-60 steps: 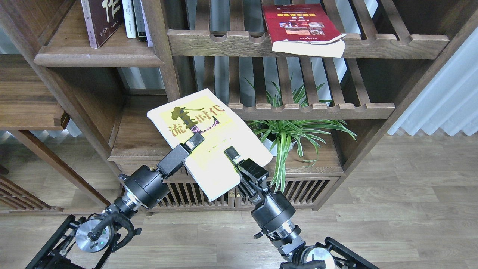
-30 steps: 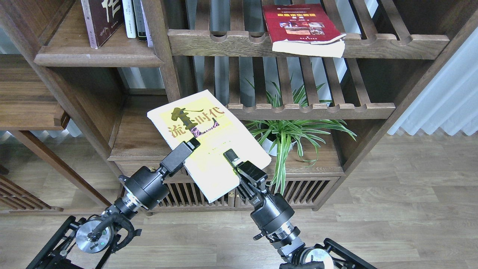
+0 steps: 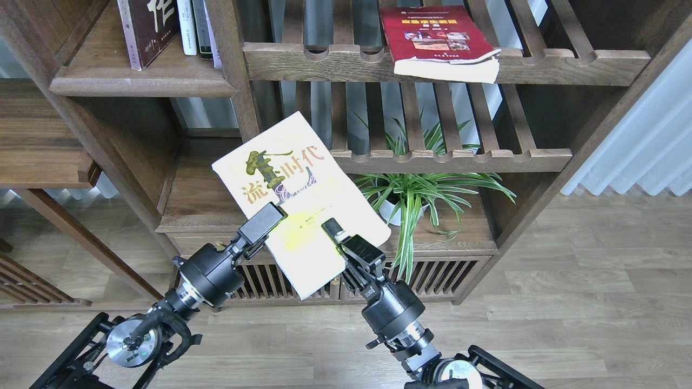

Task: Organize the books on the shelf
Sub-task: 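Hold the yellow-green book between both grippers and lower it, then lift the yellow-green book with the left gripper up toward the upper shelf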

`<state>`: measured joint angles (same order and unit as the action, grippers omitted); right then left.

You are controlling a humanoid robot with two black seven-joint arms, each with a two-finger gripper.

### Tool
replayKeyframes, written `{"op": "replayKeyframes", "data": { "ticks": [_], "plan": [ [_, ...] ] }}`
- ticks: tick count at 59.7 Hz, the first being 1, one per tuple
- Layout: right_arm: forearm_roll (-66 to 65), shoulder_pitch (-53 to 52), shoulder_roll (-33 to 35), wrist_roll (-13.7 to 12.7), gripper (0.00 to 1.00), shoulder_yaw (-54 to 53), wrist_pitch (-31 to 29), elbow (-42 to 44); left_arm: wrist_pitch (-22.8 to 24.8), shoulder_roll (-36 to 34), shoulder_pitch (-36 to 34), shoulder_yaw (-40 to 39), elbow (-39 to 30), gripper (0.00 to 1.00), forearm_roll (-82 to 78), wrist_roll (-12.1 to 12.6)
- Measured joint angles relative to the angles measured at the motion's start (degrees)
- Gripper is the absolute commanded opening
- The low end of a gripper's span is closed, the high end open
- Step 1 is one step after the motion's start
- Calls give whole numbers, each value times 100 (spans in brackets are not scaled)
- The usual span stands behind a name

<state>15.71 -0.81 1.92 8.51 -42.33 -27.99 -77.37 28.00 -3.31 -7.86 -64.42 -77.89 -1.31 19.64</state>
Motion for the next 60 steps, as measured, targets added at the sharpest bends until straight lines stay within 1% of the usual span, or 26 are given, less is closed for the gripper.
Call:
{"op": "replayKeyframes", "data": {
  "ticks": [4,7,8,11,12,16,17,21,31,42,60],
  "plan": [
    [6,1,-7,11,38,-11,0,18,0,-17,13,2,0,6,0,4],
    [10,1,-16,21,45,-29,0,28,0,-42,20,3,0,6,-2,11],
    [12,1,-22,21,49,-33,0,30,0,-52,20,2,0,6,-2,11],
    [16,1,-50,21,56,-48,0,33,0,-79,21,0,-1,6,-2,11],
    [18,1,-62,22,60,-56,0,34,0,-84,21,-2,-1,6,-2,10],
    [22,1,-101,25,69,-82,0,36,0,-96,21,-13,-1,6,-2,8],
    [22,1,-107,26,74,-87,0,37,0,-97,21,-14,-2,6,-2,7],
    [22,-15,-132,28,80,-107,-1,43,0,-100,7,-19,-5,6,-2,7],
    [21,-40,-93,27,83,-204,-1,60,0,-100,-4,-22,-7,6,-8,30],
    [11,-41,4,24,84,-396,-2,138,0,-215,-40,-79,-54,7,-246,52],
    [-61,-62,71,19,84,-493,-2,272,0,-516,-610,-440,-129,6,-788,71]
  ]
}}
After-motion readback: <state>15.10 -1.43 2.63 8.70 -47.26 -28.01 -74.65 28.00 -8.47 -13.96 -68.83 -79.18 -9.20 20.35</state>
